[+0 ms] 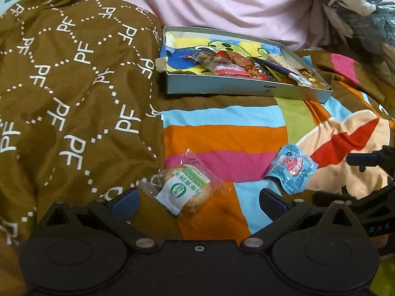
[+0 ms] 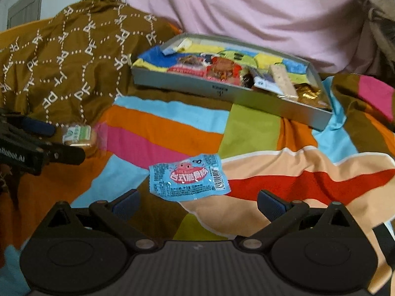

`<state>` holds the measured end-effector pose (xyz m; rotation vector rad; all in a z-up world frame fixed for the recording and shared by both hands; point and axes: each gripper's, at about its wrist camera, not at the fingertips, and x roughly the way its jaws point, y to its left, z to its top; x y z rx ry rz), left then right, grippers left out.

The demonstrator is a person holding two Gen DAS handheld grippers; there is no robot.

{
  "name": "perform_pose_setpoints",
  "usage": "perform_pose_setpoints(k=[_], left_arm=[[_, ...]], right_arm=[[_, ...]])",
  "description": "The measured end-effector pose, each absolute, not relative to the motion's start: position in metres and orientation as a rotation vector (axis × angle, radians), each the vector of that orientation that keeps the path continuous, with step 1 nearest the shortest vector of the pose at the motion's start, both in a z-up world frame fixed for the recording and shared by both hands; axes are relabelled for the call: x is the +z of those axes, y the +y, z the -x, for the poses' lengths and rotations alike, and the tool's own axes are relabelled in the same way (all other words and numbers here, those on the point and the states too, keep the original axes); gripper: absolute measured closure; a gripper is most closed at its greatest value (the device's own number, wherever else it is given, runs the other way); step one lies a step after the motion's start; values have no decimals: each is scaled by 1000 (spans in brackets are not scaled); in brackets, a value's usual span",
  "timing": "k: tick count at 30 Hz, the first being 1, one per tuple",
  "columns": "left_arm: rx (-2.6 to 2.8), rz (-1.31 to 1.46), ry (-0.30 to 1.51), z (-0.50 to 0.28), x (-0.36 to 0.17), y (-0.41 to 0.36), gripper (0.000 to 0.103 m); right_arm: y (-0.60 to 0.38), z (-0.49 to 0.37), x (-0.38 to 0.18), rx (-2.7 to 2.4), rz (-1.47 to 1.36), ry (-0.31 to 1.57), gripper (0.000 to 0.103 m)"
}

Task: Organize snacks
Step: 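Grasp the blue sausage pack with the right tool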

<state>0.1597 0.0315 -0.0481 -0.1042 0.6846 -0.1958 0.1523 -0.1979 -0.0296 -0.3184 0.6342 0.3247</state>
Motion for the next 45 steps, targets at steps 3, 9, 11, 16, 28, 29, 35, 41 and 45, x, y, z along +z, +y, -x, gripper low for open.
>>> perform_pose_setpoints(k=[3,9,11,16,28,29,35,41,45], left_arm=[[-212,122,681,-166,-51,33,1],[-266,193,653,-171,-57,38,1],[-287,244,630,-170,-59,43,1],[-297,305,622,-172,-63,49,1],[-304,310,623,-174,-65,48,1],[-306,309,625,-175,-65,47,1],[-286,248,659,-182,-68,35,1],[-253,164,677,-185,-70,22,2],[-235,141,681,-185,-71,20,6]], right_arm=[[-198,-166,-35,336,329,649,0],[-209,-194,-41,382,234,694,0],[-209,-202,-44,389,233,694,0],[-211,-216,-49,421,201,712,0],[-198,-212,-52,509,209,701,0],[-196,-211,-52,513,214,700,0],[-184,-206,-58,489,280,687,0],[-182,-205,-60,458,263,671,1],[-180,-204,-60,445,272,661,2]])
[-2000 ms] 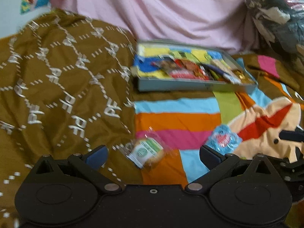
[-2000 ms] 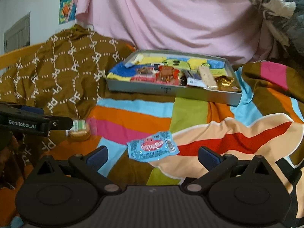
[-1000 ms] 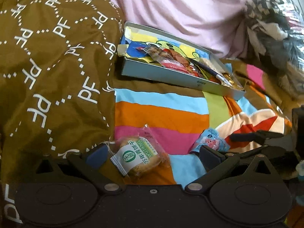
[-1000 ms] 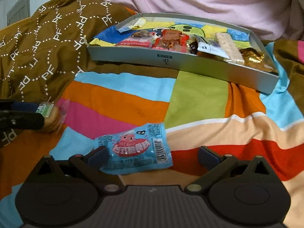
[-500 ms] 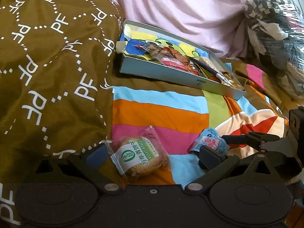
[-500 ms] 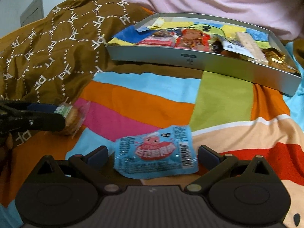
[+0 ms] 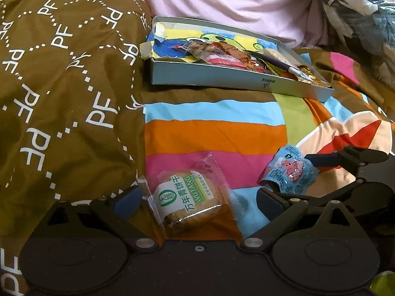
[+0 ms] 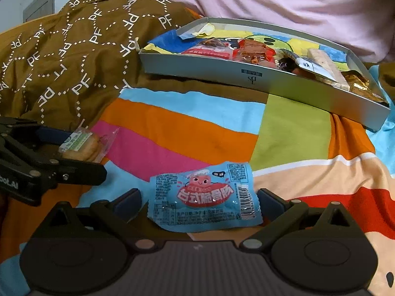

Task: Organize snacks
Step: 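Grasp the blue sausage pack with the right tool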

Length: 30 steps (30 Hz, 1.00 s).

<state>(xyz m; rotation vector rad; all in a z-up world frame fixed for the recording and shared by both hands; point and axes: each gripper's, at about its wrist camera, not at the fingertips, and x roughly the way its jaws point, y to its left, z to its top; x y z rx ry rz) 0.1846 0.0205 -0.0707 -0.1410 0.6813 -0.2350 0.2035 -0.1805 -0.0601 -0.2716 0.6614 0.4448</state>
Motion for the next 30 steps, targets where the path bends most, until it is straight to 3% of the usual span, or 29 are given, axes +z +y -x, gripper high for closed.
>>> perform_pose_setpoints(k=[9,19,30], left_arm=[[-195,116,679,-183,-71,18,18],[-200,122,663,-179,-70,17,31],[-206,110,657,-178,-71,15,35]], right_arm=[[-182,-202,-60,426,267,645,9],[-178,-200,-61,418,299,642,11],[-175,-200,-62,417,323,654,11]])
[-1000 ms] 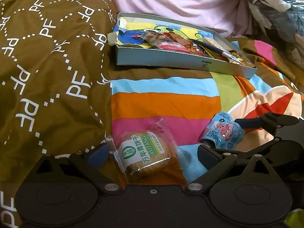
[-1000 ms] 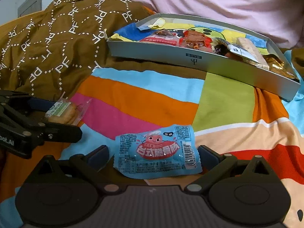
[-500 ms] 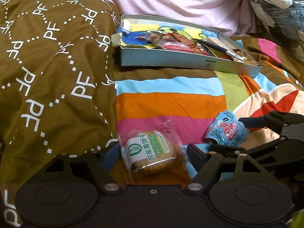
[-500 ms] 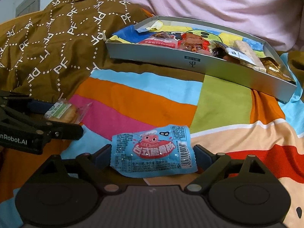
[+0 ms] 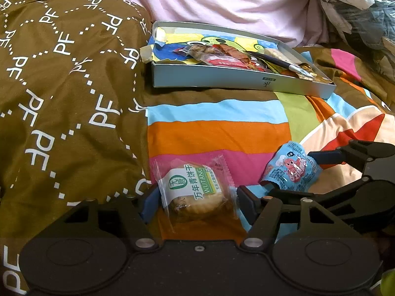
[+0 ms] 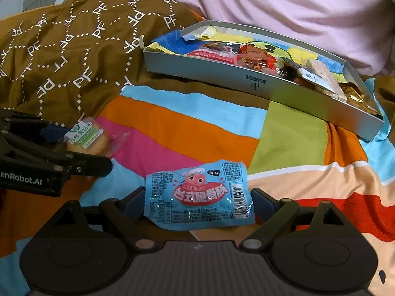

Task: Organize snacks
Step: 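Grasp the blue sausage pack with the right tool, then grasp the green-label biscuit with the left tool while the right tool holds the sausage pack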

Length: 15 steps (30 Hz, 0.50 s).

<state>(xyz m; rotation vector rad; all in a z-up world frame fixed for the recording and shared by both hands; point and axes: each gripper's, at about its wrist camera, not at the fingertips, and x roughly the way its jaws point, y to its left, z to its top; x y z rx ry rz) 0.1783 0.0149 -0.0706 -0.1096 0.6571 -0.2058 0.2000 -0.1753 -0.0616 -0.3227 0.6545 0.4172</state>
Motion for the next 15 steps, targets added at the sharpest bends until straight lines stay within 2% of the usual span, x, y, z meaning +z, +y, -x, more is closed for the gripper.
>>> perform_pose_setpoints(k=[3,7,15], left_arm=[[-206,106,658,-178,-70,15,36],[-211,96,659,-178,-69,13,45],[-214,76,665,-179,-66,6,49]], right_arm=[[-179,-204,-63,423,287,673,10],[-175,-199,-62,414,322,651,11],[-165,-186,-59,398,437,596,14]])
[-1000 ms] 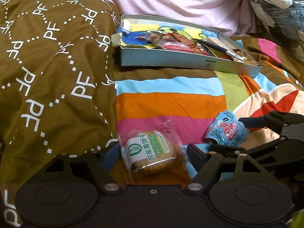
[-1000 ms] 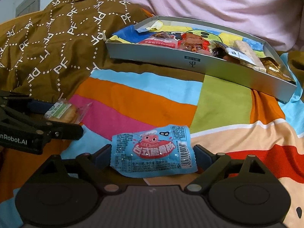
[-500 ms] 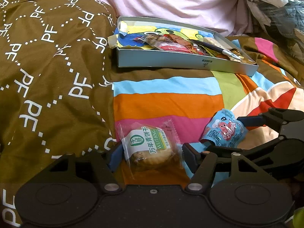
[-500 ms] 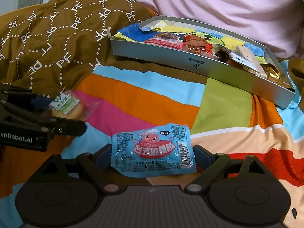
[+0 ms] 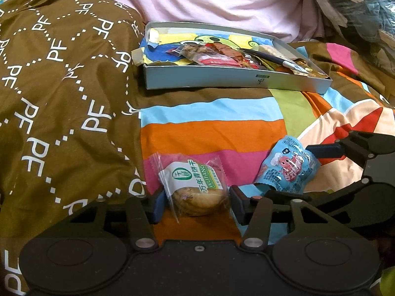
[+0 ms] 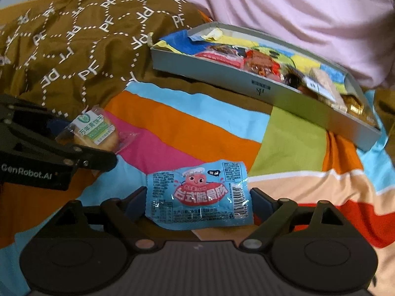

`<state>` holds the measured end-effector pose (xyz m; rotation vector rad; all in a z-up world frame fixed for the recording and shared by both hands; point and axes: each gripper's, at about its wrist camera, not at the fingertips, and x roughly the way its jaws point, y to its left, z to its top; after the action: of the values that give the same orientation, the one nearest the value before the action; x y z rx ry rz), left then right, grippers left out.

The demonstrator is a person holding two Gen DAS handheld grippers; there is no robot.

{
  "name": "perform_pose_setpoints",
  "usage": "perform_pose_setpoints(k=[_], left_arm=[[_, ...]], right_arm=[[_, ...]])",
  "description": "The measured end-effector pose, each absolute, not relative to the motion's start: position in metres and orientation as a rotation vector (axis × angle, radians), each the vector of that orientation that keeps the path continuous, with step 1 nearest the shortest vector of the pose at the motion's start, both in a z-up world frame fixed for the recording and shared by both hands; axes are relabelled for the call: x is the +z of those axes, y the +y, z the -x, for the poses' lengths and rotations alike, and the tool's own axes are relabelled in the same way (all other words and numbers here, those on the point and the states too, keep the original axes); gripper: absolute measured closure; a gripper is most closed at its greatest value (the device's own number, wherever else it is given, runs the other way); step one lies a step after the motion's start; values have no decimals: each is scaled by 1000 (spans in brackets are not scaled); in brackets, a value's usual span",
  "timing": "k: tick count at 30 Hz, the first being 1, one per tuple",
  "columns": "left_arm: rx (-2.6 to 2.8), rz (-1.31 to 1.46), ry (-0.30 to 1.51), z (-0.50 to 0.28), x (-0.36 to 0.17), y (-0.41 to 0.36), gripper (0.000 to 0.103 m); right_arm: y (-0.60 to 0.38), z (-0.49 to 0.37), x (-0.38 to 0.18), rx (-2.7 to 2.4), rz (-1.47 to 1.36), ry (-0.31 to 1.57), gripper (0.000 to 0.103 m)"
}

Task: Organize snacks
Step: 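Grasp the green-label biscuit with the left tool while the right tool holds the sausage pack, then lift the biscuit and sausage pack and carry them over the tray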

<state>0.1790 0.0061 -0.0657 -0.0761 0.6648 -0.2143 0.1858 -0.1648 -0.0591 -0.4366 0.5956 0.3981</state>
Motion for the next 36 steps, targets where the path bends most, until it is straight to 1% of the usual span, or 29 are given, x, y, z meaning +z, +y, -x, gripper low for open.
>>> perform_pose_setpoints(k=[16,26,36], left_arm=[[-223,64,645,-175,-57,-7,50],[-222,115,625,-174,-54,-2,52],[-223,144,610,-174,-52,1,52]], right_arm=[[-145,-159,-66,363,738,400,15],[-141,-154,-69,338,811,328,15],[-142,-153,-68,328,827,304,15]])
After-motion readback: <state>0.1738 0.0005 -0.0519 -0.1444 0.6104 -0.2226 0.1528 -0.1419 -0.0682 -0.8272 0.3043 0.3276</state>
